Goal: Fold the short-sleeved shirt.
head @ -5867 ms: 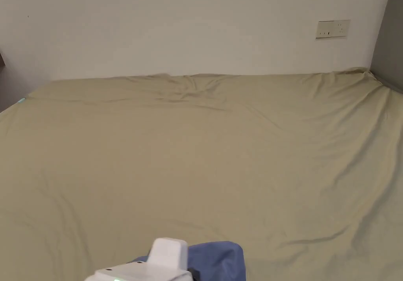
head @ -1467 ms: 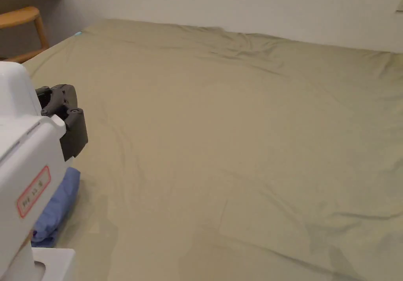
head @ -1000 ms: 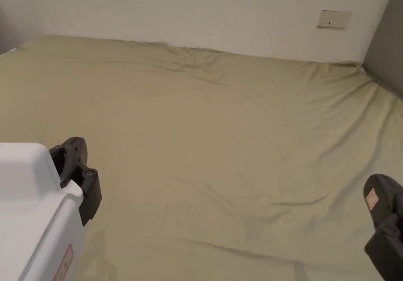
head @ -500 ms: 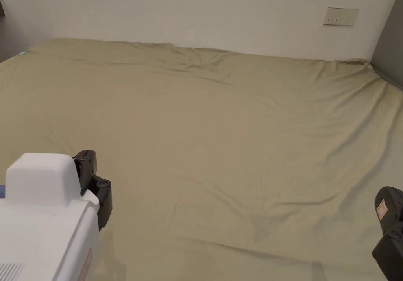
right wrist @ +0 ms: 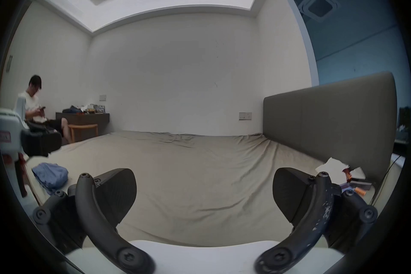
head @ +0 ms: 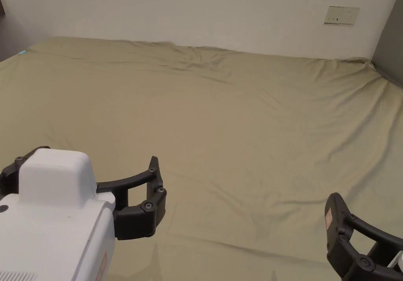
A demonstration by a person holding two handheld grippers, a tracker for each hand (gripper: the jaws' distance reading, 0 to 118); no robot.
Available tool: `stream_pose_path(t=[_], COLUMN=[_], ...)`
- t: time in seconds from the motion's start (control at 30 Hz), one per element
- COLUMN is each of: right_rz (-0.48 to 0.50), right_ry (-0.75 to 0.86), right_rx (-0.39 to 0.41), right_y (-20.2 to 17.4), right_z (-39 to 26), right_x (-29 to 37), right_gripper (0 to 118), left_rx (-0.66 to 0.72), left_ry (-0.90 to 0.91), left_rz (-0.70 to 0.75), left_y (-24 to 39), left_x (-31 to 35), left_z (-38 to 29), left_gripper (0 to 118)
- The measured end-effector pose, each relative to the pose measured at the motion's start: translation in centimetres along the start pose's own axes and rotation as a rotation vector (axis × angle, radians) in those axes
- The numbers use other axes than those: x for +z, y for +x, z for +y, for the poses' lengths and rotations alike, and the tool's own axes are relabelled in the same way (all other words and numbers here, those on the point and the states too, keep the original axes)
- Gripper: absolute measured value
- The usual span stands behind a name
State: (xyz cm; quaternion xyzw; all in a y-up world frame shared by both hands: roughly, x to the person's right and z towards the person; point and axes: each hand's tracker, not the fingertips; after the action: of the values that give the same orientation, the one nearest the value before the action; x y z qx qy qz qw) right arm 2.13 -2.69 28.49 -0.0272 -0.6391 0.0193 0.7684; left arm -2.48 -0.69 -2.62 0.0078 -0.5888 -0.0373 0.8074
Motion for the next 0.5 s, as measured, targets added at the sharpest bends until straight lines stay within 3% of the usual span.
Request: stream_pose_path(t=[0.1, 0.27, 0.5], right_rz=[0.0, 0.01, 0.002], right_ry=[-0.01, -0.022, -0.038], right_rx=[0.013, -0.033, -0.049], right_y=[0.0, 0.5, 0.7], right_z=[-0.1, -0.2, -0.3], right_x=[0.0, 0.0, 0.0], right_gripper=[118, 118, 118], left_rx=[0.025, 0.122, -0.053], left_ry=[-0.009, -0.076, -0.238], left_rz=[-0.018, -0.124, -0.022], left_y=[-0.2, -0.8, 3.1], left_x=[0.2, 0.2, -0.4], left_z=[0.5, 0.7, -0.1], left_gripper=[118, 118, 118])
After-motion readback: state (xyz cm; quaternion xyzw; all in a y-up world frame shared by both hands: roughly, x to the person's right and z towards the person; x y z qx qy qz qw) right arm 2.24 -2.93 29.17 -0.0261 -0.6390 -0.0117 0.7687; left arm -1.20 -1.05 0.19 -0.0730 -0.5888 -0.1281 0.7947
